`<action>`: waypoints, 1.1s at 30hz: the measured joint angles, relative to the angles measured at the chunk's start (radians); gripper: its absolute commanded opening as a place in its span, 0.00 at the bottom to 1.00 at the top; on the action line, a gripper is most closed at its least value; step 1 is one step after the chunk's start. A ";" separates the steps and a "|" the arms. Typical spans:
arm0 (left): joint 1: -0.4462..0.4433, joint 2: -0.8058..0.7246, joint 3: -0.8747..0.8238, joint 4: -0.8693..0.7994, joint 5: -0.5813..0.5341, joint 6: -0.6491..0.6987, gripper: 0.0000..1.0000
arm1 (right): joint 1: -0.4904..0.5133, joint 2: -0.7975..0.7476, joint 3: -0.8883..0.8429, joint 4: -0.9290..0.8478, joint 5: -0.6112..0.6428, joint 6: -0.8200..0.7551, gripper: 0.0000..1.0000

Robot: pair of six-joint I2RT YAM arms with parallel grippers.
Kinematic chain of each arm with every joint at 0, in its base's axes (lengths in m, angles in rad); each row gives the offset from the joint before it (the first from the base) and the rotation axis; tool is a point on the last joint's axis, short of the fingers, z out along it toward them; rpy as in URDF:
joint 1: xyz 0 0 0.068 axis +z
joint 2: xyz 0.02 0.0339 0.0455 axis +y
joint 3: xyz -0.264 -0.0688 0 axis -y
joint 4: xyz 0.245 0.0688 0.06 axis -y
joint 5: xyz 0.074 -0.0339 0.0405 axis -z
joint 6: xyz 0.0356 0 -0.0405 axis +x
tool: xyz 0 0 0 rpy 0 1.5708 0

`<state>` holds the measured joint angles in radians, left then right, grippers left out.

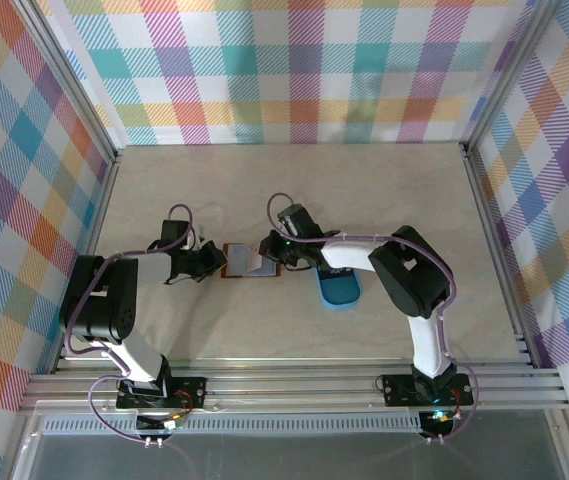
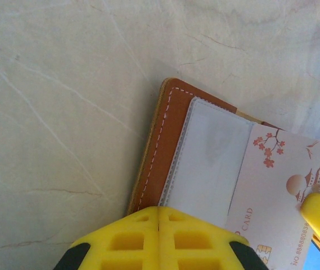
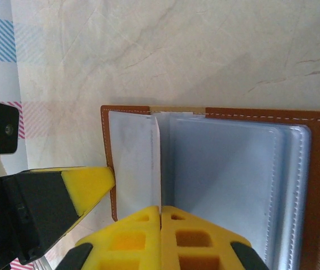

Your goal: Put the credit cards into the card holder

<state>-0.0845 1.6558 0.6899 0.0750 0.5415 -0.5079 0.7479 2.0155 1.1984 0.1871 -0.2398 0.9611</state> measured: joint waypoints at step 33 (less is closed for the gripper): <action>0.000 0.004 0.000 0.007 0.000 0.000 0.06 | 0.006 0.032 -0.002 0.068 -0.023 0.064 0.00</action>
<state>-0.0845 1.6596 0.6899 0.0818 0.5415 -0.5079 0.7544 2.0472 1.1965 0.2546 -0.2626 1.0248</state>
